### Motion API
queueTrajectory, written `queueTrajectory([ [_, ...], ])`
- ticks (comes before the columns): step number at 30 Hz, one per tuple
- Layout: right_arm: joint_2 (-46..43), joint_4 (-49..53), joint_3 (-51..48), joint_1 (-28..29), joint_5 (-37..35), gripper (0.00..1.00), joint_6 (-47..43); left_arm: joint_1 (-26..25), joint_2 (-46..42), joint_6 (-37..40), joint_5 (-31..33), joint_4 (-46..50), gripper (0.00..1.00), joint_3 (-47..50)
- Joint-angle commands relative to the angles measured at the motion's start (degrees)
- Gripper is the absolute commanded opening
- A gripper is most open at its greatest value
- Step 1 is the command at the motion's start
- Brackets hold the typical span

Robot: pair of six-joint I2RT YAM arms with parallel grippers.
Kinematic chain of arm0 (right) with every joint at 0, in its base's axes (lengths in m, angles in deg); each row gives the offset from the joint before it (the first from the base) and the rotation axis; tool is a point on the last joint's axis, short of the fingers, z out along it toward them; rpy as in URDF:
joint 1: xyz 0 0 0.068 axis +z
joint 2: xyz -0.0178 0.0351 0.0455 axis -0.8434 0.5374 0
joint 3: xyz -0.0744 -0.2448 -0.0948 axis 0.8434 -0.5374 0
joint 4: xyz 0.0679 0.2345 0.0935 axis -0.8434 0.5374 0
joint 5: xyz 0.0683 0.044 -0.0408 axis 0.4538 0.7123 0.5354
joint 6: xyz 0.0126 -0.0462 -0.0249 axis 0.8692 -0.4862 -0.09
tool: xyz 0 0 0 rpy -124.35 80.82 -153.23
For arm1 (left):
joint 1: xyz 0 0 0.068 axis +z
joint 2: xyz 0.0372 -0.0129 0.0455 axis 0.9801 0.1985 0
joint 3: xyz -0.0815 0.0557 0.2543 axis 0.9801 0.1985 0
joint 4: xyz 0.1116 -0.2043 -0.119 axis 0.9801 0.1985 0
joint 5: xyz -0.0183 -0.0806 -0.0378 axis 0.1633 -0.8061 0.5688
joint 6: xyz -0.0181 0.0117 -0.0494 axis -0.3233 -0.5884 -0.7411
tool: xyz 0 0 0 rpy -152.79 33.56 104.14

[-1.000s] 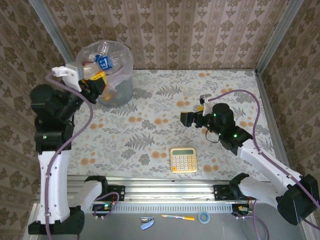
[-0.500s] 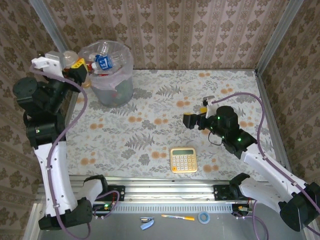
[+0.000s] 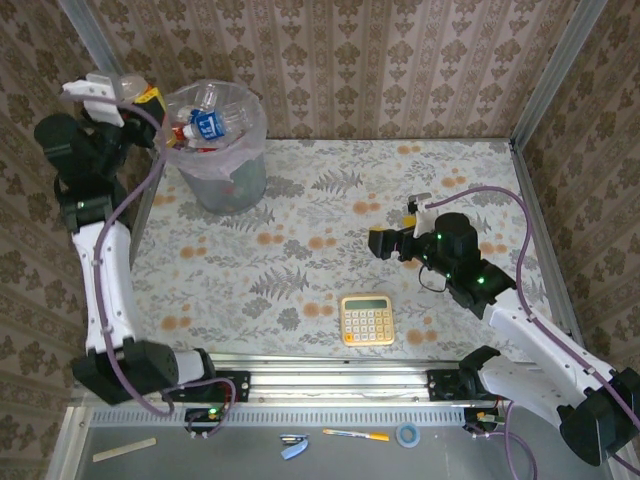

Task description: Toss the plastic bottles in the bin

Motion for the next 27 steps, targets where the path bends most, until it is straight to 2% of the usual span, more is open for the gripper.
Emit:
queueTrajectory([
  [1, -1.10, 0.28, 0.24, -0.42, -0.46, 1.00, -0.97, 0.58, 6.95, 3.77, 1.11, 0.93, 0.78, -4.20],
  [2, -1.07, -0.12, -0.09, -0.48, -0.33, 1.00, -0.87, 0.42, 9.99, 3.68, 1.37, 1.83, 0.95, -5.81],
  [3, -1.02, -0.58, -0.35, -0.59, -0.13, 1.00, -0.76, 0.28, 12.88, 2.70, 1.25, 2.27, 1.00, -7.85],
  [5, -0.71, -1.22, -0.64, -0.79, 0.50, 1.00, -0.23, -1.19, 16.60, 4.27, 4.98, 4.19, 1.00, -11.62],
  [8, -0.26, -1.33, -0.50, -0.87, 1.66, 1.00, 1.00, -4.12, 21.01, 7.66, 7.99, 17.11, 1.00, -25.09],
  [10, -0.45, -1.57, -0.57, -0.95, 2.11, 1.00, 1.76, -6.03, 19.65, 8.75, 11.18, 21.01, 1.00, -29.10],
  [16, -1.39, -3.35, -2.70, -0.95, 2.00, 1.00, 3.22, -7.22, 7.87, 6.16, 9.22, 12.47, 1.00, -19.50],
  [21, -1.81, -1.29, -1.91, -0.95, 2.53, 1.00, 2.96, -5.70, 3.97, 7.17, 14.47, 19.54, 1.00, -21.73],
  [27, -2.42, -1.05, -2.37, -0.95, 2.24, 1.00, 3.03, -4.05, -5.10, 6.59, 13.10, 19.58, 1.00, -16.05],
])
